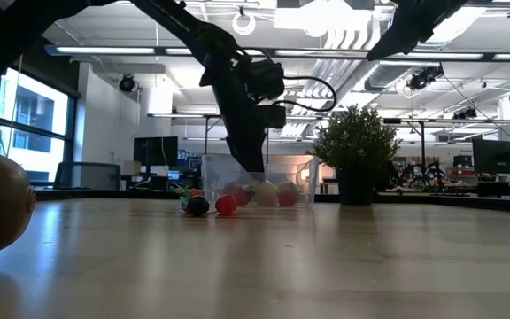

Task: Pick and placing Produce into tupperware
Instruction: Put the green cabbage into the transparent bin

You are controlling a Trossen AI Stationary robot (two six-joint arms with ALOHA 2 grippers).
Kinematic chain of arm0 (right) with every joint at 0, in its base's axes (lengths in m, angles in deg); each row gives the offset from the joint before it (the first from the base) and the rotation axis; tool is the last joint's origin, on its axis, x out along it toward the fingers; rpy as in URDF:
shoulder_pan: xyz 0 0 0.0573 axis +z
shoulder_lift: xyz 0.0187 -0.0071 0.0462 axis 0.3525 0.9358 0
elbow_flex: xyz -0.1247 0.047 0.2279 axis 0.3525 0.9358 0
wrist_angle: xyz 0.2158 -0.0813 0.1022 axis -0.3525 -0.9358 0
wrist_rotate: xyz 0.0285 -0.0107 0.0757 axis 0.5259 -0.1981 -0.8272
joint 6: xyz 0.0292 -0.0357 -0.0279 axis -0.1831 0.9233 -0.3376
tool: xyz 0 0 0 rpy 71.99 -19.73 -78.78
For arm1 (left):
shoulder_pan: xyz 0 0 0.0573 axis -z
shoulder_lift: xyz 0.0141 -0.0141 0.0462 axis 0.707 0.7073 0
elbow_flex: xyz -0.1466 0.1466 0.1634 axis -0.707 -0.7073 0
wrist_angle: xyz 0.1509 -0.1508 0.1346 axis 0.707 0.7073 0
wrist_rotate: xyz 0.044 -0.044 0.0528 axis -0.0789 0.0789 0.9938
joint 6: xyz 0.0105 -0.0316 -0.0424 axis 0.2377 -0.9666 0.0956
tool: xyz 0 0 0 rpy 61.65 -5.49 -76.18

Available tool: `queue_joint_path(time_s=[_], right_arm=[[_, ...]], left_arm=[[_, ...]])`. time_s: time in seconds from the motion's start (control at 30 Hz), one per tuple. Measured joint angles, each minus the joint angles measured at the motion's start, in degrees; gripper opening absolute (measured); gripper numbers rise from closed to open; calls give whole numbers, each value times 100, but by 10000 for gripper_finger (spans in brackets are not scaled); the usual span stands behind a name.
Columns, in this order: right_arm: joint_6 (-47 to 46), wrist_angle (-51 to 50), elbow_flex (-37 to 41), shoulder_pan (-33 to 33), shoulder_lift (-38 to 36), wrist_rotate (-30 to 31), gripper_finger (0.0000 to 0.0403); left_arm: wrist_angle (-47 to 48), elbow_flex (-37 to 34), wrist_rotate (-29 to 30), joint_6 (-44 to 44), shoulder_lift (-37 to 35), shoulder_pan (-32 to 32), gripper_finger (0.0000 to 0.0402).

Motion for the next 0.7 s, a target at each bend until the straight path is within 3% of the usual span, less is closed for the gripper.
queue_joint_path(time_s=[0.5,0.7], right_arm=[[-1,0,0,0,1,0,0],[0,0,0,0,-1,0,0]], left_arm=[[2609,2128,157,443,-13,82,205],[3480,2501,355,645,-13,341,193]])
